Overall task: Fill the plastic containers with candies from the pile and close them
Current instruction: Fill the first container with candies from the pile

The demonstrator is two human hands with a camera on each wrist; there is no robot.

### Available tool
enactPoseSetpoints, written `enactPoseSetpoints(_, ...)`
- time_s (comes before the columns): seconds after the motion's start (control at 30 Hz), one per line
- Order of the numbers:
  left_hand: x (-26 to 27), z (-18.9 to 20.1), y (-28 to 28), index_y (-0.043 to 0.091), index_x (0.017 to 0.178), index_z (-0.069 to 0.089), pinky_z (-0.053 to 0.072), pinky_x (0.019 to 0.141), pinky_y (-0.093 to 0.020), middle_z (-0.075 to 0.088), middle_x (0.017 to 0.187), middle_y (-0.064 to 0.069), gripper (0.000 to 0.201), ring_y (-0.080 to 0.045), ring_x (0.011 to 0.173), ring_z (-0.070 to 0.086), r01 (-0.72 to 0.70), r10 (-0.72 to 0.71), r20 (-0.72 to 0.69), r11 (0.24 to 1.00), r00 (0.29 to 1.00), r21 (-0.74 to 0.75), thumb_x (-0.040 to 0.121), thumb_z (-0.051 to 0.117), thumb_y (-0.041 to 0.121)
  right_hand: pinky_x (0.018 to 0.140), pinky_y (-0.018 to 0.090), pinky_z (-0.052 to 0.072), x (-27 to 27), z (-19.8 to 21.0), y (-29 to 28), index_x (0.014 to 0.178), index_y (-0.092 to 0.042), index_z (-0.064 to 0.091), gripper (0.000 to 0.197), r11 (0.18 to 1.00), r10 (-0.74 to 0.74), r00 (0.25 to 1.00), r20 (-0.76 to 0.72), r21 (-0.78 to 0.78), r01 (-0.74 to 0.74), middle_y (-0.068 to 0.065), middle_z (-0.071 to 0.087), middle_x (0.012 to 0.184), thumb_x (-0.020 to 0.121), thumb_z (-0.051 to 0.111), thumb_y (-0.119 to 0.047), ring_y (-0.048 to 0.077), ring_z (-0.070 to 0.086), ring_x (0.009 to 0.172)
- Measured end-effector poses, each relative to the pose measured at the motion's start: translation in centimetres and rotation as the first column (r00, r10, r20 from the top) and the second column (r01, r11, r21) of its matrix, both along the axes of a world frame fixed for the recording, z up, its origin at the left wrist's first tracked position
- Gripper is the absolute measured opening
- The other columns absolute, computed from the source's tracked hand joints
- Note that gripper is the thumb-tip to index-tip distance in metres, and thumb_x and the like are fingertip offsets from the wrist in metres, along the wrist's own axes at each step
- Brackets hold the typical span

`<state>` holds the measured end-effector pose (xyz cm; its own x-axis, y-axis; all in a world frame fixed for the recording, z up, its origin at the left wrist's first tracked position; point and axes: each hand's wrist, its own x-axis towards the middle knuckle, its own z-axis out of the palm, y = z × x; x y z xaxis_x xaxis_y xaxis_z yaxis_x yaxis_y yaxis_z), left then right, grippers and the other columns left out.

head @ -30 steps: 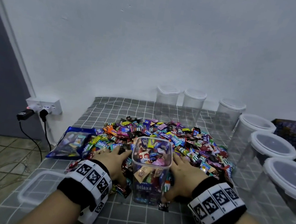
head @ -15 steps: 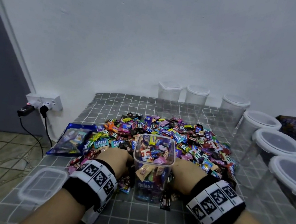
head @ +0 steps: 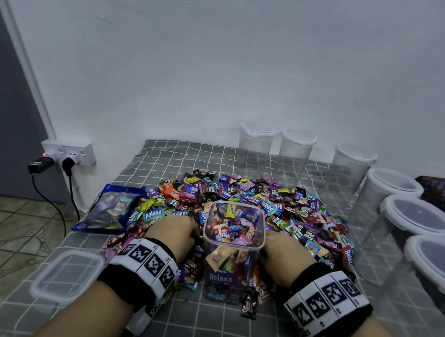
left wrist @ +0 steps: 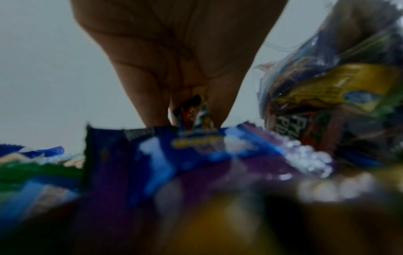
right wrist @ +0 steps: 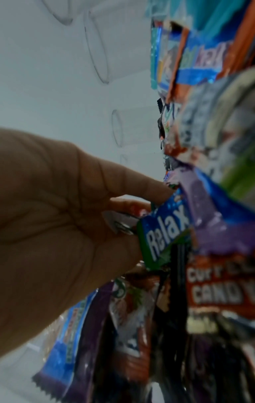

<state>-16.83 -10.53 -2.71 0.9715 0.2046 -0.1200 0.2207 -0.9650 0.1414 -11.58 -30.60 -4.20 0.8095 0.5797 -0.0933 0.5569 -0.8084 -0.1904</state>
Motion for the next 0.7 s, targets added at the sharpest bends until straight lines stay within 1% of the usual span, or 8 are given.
enactPoseSetpoints(0.1,-0.1,-0.2,0.1,0.022,0.099,0.07,0.048,0.078,-0.031,0.068,0.099,-0.004,0.019,-0.022,0.094,0.06,-0.023,0.024,0.077,1.0,0.997,-0.008,0.091,0.052,0.025,0.09,0.034,0.048,0.2,0.0,-0.1,0.113,-0.016,0.062,0.027,1.0,-0.013,0.999,0.051,0.027,0.011,0.004,0.057,0.118,0.094,0.044,-0.013,0.023,0.057,0.106)
enactPoseSetpoints(0.17,-0.2,-0.2,0.2,0.025,0.102,0.069,0.048,0.078,-0.03,0.069,0.101,-0.002,0.021,-0.021,0.095,0.061,-0.033,0.035,0.126,0.999,0.991,-0.021,0.093,0.05,0.026,0.09,0.034,0.047,0.3,0.1,-0.2,0.113,-0.016,0.063,0.026,0.998,-0.021,0.997,0.077,0.059,0.017,0.002,0.056,0.118,0.095,0.044,-0.015,0.022,0.056,0.105)
enactPoseSetpoints(0.3,-0.4,0.0,0.3,0.025,0.106,0.067,0.047,0.077,-0.03,0.069,0.101,-0.002,0.023,-0.021,0.096,0.06,-0.028,0.041,0.203,0.998,0.978,-0.064,0.095,0.048,0.029,0.084,0.03,0.045,0.1,0.5,-0.3,0.112,-0.015,0.064,0.025,0.986,-0.054,0.99,0.127,0.162,0.033,0.0,0.055,0.115,0.096,0.045,-0.019,0.02,0.056,0.102)
enactPoseSetpoints(0.43,-0.6,0.1,0.1,0.026,0.111,0.067,0.046,0.077,-0.028,0.069,0.102,0.0,0.025,-0.019,0.095,0.061,-0.027,0.05,0.269,0.996,0.962,-0.089,0.096,0.048,0.03,0.081,0.029,0.042,-0.1,0.8,-0.6,0.112,-0.012,0.064,0.024,0.959,-0.105,0.983,0.151,0.277,0.06,0.0,0.055,0.113,0.096,0.047,-0.018,0.02,0.056,0.1)
enactPoseSetpoints(0.53,-0.8,0.3,0.1,0.026,0.114,0.066,0.045,0.077,-0.026,0.069,0.104,0.0,0.025,-0.018,0.095,0.061,-0.022,0.056,0.309,0.993,0.949,-0.114,0.096,0.048,0.029,0.078,0.028,0.04,-0.3,1.1,-1.0,0.103,-0.008,0.064,0.017,0.923,-0.139,0.97,0.198,0.38,0.054,0.002,0.057,0.111,0.093,0.051,-0.013,0.022,0.056,0.099)
enactPoseSetpoints(0.6,-1.0,0.4,0.0,0.025,0.114,0.065,0.044,0.077,-0.026,0.07,0.103,0.0,0.025,-0.018,0.094,0.061,-0.017,0.056,0.324,0.992,0.945,-0.123,0.095,0.049,0.027,0.08,0.028,0.042,-0.3,1.2,-1.4,0.097,-0.006,0.065,0.013,0.893,-0.171,0.955,0.243,0.447,0.046,0.003,0.058,0.11,0.091,0.055,-0.011,0.022,0.057,0.097)
enactPoseSetpoints(0.63,-1.1,0.5,0.0,0.025,0.114,0.065,0.045,0.078,-0.026,0.07,0.103,0.0,0.026,-0.018,0.094,0.061,-0.015,0.056,0.329,0.992,0.943,-0.125,0.095,0.049,0.026,0.081,0.029,0.044,-0.3,1.2,-1.6,0.096,-0.005,0.066,0.011,0.871,-0.197,0.944,0.266,0.489,0.044,0.003,0.06,0.109,0.09,0.058,-0.01,0.022,0.058,0.097)
enactPoseSetpoints(0.7,-1.1,0.5,0.0,0.026,0.115,0.065,0.045,0.079,-0.027,0.07,0.103,0.0,0.026,-0.018,0.095,0.061,-0.015,0.057,0.336,0.992,0.94,-0.127,0.095,0.048,0.025,0.08,0.025,0.043,-0.3,1.5,-1.9,0.092,-0.004,0.068,0.008,0.814,-0.257,0.916,0.309,0.58,0.033,0.005,0.062,0.106,0.086,0.063,-0.007,0.023,0.06,0.093)
